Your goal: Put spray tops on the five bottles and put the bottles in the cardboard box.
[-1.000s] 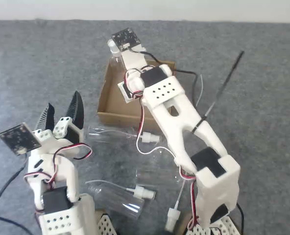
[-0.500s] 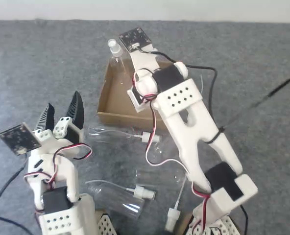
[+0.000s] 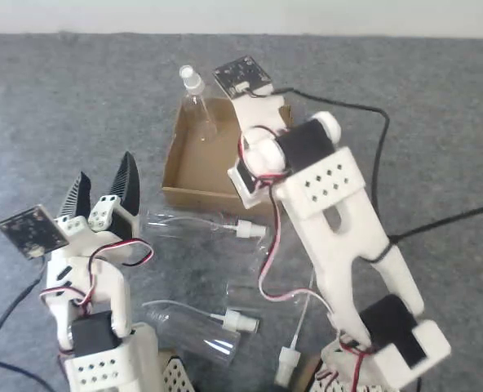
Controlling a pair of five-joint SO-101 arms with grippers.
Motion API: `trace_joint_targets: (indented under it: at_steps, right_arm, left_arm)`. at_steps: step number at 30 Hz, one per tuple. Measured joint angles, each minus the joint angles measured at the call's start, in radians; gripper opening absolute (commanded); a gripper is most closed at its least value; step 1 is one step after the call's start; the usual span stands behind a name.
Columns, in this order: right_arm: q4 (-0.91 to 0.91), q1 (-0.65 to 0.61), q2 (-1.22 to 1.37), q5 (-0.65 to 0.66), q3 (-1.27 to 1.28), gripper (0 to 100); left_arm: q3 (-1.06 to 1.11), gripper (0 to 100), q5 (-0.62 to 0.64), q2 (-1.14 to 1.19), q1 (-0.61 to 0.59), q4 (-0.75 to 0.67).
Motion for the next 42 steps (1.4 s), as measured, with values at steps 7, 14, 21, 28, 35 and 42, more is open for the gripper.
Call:
trace_joint_targets:
  at_steps: [7, 14, 21, 28, 35, 42]
  right_arm:
    - [0.0, 0.0, -0.172, -0.051, 0.195, 40.7]
    - [0.0, 0.06, -0.293, -0.107, 0.345, 40.6]
    - [-0.083, 0.229, -0.295, -0.13, 0.523, 40.5]
    - [-0.236, 0.238, -0.295, -0.192, 0.667, 33.1]
    - [-0.338, 0.167, -0.295, -0.196, 0.732, 26.0]
    - [-0.37, 0.089, -0.295, -0.198, 0.766, 25.7]
  left_arm:
    - [0.0, 26, 0.0, 0.0, 0.0, 0.0]
    - [0.0, 26, 0.0, 0.0, 0.0, 0.0]
    - [0.0, 26, 0.0, 0.0, 0.0, -0.006]
    - [0.0, 26, 0.0, 0.0, 0.0, -0.061]
    - [0.0, 26, 0.0, 0.0, 0.0, -0.061]
    - [0.0, 26, 0.0, 0.0, 0.0, -0.061]
